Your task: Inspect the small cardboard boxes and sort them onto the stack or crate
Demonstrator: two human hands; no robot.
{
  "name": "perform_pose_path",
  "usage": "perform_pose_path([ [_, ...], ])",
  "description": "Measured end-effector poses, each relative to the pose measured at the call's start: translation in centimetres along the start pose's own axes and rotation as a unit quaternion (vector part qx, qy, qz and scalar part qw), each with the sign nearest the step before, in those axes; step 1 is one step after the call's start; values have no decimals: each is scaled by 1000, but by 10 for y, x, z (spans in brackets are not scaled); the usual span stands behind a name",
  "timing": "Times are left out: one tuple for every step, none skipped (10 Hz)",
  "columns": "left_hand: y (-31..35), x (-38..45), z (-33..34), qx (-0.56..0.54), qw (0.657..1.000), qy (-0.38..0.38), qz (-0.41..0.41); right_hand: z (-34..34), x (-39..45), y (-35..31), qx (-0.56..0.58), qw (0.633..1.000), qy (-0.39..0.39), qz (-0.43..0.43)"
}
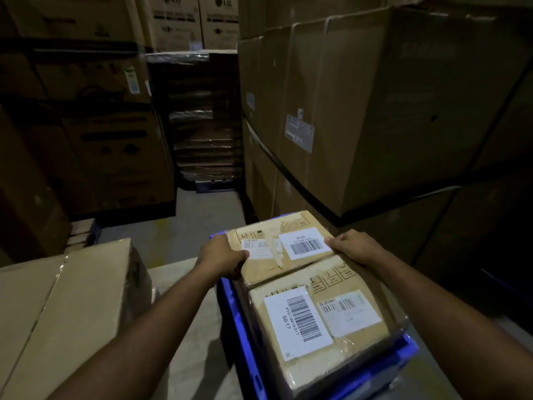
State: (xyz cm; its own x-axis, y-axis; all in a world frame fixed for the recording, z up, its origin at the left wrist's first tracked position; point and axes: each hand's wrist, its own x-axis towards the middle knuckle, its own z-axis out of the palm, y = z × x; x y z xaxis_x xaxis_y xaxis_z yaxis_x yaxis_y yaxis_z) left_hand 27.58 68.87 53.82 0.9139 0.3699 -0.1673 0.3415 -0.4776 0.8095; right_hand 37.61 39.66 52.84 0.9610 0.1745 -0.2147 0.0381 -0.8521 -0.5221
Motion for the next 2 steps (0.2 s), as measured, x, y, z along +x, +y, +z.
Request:
perform_pose_path([
  [-9,-5,-2,-31,999,-32,2,6,-1,-1,-31,999,7,3],
  [-5,-15,-13,-114,991,-63,-3,5,-8,-17,40,996,74,-38],
])
